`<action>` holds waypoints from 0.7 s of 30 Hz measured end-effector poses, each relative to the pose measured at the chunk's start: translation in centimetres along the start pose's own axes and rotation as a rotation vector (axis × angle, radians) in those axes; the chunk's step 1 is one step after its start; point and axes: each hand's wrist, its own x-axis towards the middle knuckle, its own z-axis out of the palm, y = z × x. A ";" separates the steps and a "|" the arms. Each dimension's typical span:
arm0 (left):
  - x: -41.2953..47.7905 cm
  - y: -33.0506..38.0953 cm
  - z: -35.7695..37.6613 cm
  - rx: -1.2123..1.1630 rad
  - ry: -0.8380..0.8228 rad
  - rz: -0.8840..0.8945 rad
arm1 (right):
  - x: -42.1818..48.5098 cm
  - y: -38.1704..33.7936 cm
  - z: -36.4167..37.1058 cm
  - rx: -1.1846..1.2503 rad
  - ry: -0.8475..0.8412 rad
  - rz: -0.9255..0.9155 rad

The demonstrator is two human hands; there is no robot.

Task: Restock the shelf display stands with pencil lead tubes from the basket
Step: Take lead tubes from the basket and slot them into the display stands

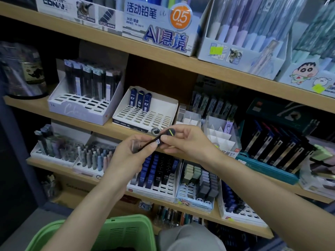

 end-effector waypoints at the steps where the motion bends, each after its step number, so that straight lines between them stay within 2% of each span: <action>1: 0.1 0.0 -0.3 -0.008 0.024 -0.010 | 0.4 -0.3 0.3 -0.025 0.019 -0.022; 6: 1.3 -0.8 -2.6 -0.123 0.063 -0.229 | 4.5 -2.1 0.7 -0.183 0.278 -0.201; 10: 1.5 -1.2 -4.3 -0.138 0.049 -0.200 | 9.4 -1.9 0.1 -0.499 0.486 -0.277; 14: 2.1 -2.1 -6.2 -0.012 0.060 -0.154 | 13.2 -1.3 -0.3 -0.700 0.558 -0.223; 21: 3.2 -3.6 -7.9 -0.100 0.051 -0.196 | 15.8 -0.8 -0.3 -0.842 0.508 -0.086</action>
